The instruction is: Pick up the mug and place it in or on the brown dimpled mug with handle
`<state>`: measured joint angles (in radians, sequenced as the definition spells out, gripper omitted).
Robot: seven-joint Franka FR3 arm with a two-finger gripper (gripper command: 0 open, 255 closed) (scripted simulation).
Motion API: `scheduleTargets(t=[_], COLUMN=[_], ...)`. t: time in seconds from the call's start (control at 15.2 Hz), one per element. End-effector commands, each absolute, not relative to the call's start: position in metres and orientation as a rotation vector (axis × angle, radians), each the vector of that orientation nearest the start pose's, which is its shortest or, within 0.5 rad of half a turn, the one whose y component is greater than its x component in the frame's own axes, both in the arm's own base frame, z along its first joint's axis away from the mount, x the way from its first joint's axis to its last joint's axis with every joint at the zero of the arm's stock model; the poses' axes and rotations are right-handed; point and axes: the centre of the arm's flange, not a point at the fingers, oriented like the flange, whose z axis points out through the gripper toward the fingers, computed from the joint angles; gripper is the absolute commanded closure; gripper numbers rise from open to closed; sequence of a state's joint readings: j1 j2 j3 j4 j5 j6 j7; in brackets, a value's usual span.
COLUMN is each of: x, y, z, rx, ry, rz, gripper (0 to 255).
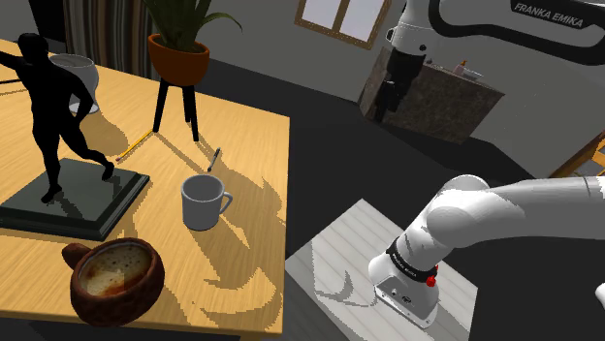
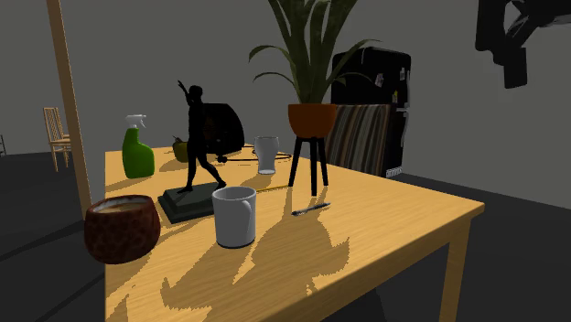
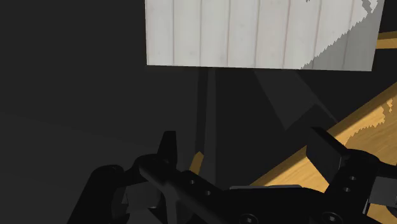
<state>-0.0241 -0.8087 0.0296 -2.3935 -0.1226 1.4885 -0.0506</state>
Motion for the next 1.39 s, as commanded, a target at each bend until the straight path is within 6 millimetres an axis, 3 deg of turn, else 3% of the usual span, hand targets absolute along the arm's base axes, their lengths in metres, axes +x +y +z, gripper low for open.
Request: scheduleTargets(t=[0.0,1.32], x=[0.291,0.352], y=[-0.010,0.218], z=[0.574,0.474], rx=[-3.278,-3.242], ry=[-0.068,0.040], rz=[0.165,0.087], gripper=[0,0])
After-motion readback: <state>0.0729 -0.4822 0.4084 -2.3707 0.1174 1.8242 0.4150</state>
